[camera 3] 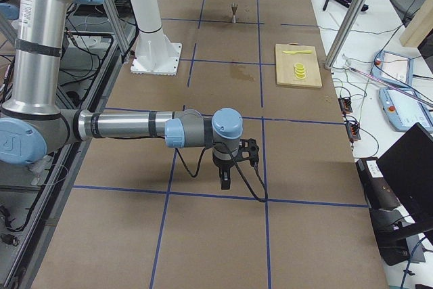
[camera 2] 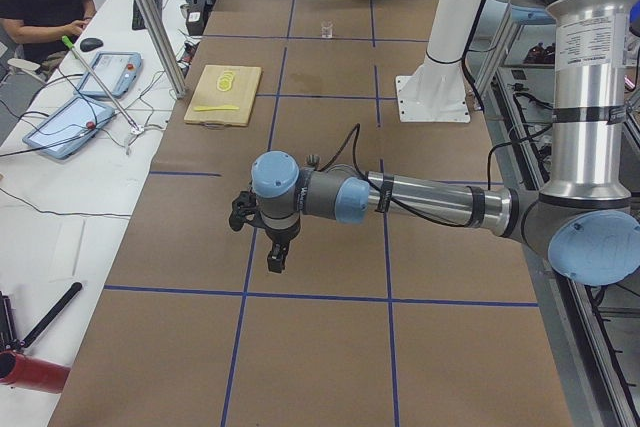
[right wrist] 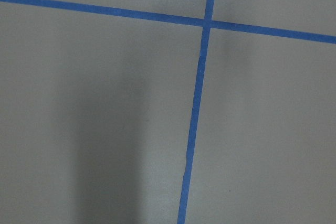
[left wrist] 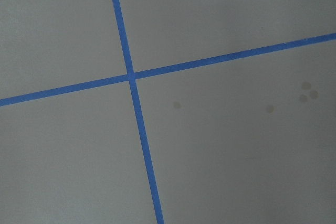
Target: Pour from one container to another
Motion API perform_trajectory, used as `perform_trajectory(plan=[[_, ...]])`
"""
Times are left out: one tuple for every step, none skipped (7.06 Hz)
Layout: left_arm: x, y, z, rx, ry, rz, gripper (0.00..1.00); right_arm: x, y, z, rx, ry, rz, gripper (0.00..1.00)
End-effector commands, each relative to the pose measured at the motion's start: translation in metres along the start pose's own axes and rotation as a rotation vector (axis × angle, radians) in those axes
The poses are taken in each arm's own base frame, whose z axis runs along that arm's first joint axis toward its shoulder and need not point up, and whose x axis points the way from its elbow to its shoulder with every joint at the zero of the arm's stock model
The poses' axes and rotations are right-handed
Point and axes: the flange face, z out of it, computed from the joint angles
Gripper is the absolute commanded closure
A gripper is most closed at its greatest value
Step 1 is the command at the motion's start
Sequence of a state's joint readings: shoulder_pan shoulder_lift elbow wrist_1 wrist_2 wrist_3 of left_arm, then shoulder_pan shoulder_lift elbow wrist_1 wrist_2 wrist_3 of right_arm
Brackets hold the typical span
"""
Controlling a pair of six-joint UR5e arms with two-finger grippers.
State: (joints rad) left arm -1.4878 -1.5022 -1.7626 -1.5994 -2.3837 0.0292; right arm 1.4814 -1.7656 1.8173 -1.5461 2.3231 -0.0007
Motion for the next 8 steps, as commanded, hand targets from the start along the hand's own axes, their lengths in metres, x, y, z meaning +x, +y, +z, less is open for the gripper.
perform_trajectory(plan=[[0.006, -0.006, -0.008, 0.017, -0.010, 0.017, 0.00, 0.000, 0.000, 0.001, -0.002, -0.002, -0.001, 0.00], [0.013, -0.005, -0.015, 0.029, -0.011, 0.031, 0.00, 0.000, 0.001, 0.001, -0.002, -0.004, -0.001, 0.00], [0.012, -0.008, -0.014, 0.030, -0.013, 0.030, 0.00, -0.001, 0.000, 0.001, -0.001, -0.012, 0.000, 0.00], [0.013, -0.009, -0.018, 0.038, -0.038, 0.035, 0.00, -0.002, 0.001, 0.000, 0.000, -0.016, 0.000, 0.00], [0.013, -0.017, -0.017, 0.038, -0.041, 0.037, 0.00, -0.002, 0.001, 0.001, 0.000, -0.022, -0.002, 0.00], [0.018, -0.021, -0.024, 0.053, -0.042, 0.042, 0.00, -0.002, 0.000, 0.000, 0.001, -0.022, -0.003, 0.00], [0.016, -0.021, -0.023, 0.054, -0.040, 0.032, 0.00, -0.003, 0.000, 0.000, 0.003, -0.024, -0.005, 0.00], [0.027, -0.021, -0.032, 0.077, -0.036, 0.046, 0.00, -0.003, -0.001, 0.002, 0.001, -0.032, -0.002, 0.00]])
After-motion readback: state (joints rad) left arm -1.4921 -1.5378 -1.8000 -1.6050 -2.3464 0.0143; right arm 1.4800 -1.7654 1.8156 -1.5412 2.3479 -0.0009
